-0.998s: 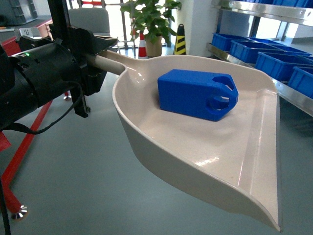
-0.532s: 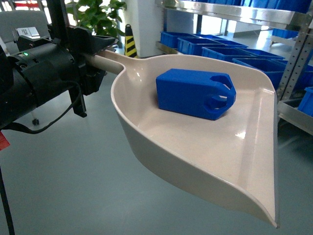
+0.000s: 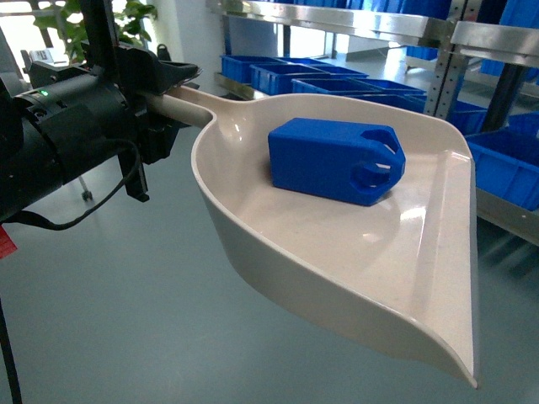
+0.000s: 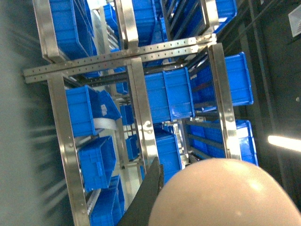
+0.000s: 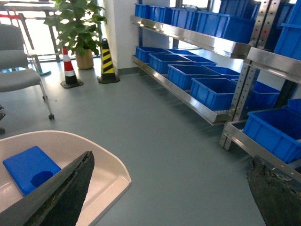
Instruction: Place part in tray to right shelf
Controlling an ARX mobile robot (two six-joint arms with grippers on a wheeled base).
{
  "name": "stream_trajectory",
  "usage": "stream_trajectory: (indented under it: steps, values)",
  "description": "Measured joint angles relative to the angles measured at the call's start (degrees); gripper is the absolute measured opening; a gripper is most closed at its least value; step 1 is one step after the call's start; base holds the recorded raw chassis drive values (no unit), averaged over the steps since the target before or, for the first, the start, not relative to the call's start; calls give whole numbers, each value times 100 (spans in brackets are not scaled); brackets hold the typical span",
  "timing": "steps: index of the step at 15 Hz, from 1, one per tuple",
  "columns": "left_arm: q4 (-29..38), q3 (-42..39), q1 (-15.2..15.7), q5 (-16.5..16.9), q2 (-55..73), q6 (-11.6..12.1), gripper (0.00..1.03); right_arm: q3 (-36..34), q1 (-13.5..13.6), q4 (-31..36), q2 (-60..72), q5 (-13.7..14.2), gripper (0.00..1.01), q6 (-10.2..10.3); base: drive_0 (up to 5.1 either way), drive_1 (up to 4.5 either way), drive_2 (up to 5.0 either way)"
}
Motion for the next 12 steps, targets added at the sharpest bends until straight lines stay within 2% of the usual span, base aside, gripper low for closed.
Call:
stream_trajectory:
  steps: [12]
  values:
    - [0,0,-7,17,0,0,12,0,0,-2,0,0,98,0,-154,-154,-154]
